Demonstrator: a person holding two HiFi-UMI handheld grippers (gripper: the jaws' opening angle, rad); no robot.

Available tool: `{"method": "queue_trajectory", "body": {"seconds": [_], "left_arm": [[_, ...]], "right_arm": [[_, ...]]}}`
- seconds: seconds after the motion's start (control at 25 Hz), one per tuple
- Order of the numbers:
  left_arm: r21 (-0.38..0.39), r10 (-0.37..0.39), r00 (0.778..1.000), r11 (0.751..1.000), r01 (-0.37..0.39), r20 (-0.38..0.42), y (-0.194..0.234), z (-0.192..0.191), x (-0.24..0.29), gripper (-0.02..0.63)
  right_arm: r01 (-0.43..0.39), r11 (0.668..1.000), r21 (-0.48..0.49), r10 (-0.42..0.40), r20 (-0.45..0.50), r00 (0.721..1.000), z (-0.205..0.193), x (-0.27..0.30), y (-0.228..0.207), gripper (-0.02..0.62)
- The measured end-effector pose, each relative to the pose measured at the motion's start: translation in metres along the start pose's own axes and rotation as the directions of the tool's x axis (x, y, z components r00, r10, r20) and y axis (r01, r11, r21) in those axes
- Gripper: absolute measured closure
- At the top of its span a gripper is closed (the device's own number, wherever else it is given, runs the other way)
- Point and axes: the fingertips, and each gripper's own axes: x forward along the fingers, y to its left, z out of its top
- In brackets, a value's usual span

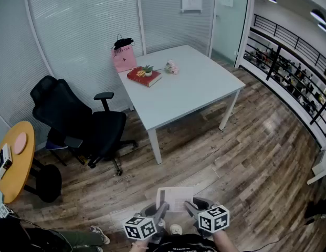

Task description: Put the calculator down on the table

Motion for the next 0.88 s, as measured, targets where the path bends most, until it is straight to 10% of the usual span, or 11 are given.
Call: {"method": "queue_trajectory", "body": {"seconds": [0.88], "left_arm": [[0.034, -0.117, 0.991, 0.992, 0.120, -0.066, 0.017, 0.015, 0.006, 0.518]], "right_arm": [[0.143, 0.989, 0.023, -0.145, 0.075, 0.987, 0.008, 0.015, 0.004, 0.440]]}}
